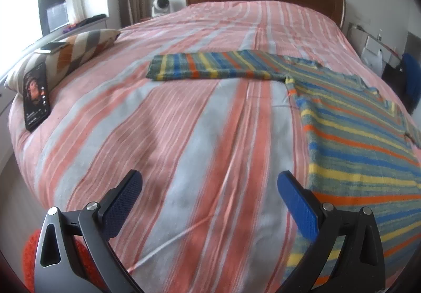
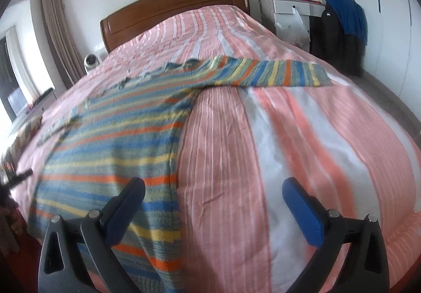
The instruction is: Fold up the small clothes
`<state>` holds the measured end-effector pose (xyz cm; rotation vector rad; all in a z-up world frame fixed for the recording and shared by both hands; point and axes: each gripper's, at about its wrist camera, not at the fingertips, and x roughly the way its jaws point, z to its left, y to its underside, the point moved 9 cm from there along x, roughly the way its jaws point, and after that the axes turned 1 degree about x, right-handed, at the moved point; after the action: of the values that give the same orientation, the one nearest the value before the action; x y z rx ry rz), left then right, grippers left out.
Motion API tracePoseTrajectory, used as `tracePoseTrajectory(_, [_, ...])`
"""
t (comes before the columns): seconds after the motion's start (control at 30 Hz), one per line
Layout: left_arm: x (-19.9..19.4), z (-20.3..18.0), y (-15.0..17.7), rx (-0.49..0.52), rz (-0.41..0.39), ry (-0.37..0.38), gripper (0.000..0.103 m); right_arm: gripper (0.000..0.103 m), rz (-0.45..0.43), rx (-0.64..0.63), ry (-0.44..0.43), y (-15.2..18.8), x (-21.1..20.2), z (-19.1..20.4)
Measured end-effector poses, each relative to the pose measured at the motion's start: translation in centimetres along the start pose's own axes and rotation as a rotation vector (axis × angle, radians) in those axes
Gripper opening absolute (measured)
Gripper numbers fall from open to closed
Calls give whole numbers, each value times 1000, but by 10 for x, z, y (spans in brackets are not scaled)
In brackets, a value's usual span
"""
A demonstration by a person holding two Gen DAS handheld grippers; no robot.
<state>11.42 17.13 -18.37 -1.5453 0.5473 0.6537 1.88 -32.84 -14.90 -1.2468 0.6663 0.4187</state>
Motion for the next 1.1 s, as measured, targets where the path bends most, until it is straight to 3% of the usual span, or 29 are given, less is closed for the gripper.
tracePoseTrajectory(0.2, [3, 3, 1, -17, 9, 4, 102, 103, -41, 16, -66, -68, -16, -31])
tracePoseTrajectory(0.3, [4, 4, 1, -23, 10, 3, 102, 103, -9, 64, -126, -108, -2, -59])
tracePoseTrajectory(0.43, [4, 1, 2, -17, 10, 3, 102, 102, 28, 283, -187, -135, 34, -122])
tracePoseTrajectory(0.57, [5, 0, 3, -3, 9, -5, 102, 88, 94, 669, -269, -126, 84, -188])
tracePoseTrajectory(0.63, [7, -1, 4, -2, 15, -8, 102, 83, 83, 777, -283, -126, 98, -209])
tracePoseTrajectory(0.7, [10, -1, 5, -2, 23, -11, 102, 83, 65, 781, -275, -135, 105, -218])
tracePoseTrajectory(0.9, [16, -5, 8, 10, 43, -20, 102, 82, 144, 736, -225, -140, 126, -220])
tracePoseTrajectory(1.1, [18, -8, 10, 28, 47, -23, 102, 82, 187, 765, -269, -143, 139, -227])
